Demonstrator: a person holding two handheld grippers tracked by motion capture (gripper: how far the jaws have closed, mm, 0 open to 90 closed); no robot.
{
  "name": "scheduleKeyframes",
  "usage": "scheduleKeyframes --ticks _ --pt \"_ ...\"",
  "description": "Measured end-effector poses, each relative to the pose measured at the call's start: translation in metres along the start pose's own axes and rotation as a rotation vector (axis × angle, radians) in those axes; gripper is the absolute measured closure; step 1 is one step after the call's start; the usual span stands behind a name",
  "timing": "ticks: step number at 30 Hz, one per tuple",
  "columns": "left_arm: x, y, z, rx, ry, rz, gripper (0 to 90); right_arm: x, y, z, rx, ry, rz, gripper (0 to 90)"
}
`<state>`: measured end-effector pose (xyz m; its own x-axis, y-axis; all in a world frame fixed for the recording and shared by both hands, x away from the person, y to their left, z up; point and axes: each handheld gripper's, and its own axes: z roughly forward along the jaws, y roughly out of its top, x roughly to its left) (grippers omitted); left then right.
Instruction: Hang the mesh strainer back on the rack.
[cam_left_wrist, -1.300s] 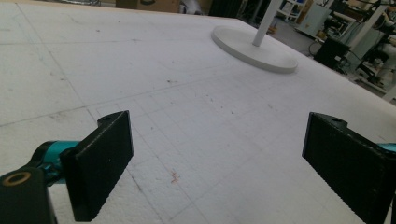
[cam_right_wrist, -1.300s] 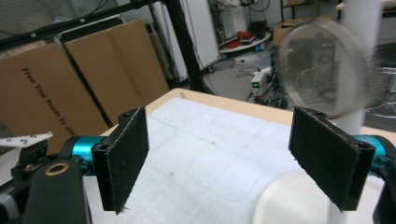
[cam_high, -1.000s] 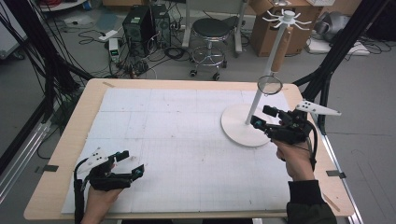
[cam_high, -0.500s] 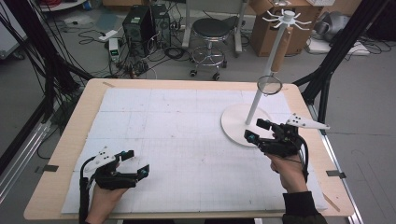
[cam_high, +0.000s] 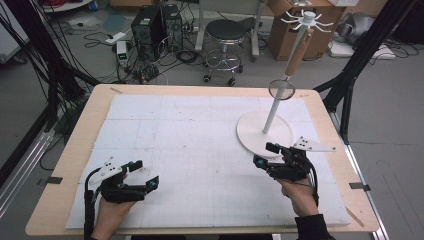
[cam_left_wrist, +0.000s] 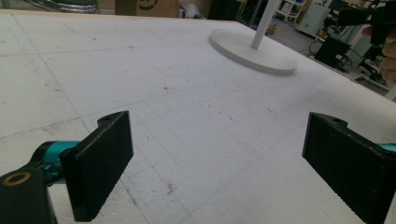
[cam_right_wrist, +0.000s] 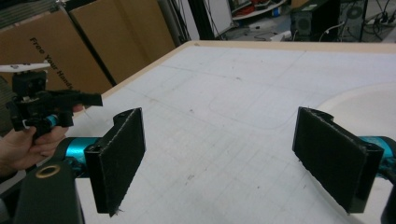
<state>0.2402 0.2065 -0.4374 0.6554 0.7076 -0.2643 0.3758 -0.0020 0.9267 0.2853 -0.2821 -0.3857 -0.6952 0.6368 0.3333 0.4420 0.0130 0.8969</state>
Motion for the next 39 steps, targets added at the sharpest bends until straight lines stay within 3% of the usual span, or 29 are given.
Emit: scheduleKeyframes --ticks 8,18,25,27,39 --pt "0.0 0.0 -0.001 -0.01 0.0 0.002 9.3 -0.001 -0.017 0.005 0.024 0.016 0.011 15.6" --pt "-0.002 0.001 0.0 -0.015 -0.013 0.005 9.3 -0.005 -0.039 0.0 0.024 0.02 0.048 15.6" --pt "-0.003 0.001 0.0 -0.01 -0.022 0.005 9.3 -0.007 -0.043 0.004 0.041 -0.027 0.013 15.1" --pt "-0.003 0.0 0.001 -0.008 -0.024 0.009 9.3 -0.006 -0.043 0.006 0.043 -0.022 0.01 15.0" --pt "-0.004 0.0 0.002 0.005 -0.023 0.014 9.2 -0.006 -0.043 0.007 0.041 -0.032 0.04 15.0"
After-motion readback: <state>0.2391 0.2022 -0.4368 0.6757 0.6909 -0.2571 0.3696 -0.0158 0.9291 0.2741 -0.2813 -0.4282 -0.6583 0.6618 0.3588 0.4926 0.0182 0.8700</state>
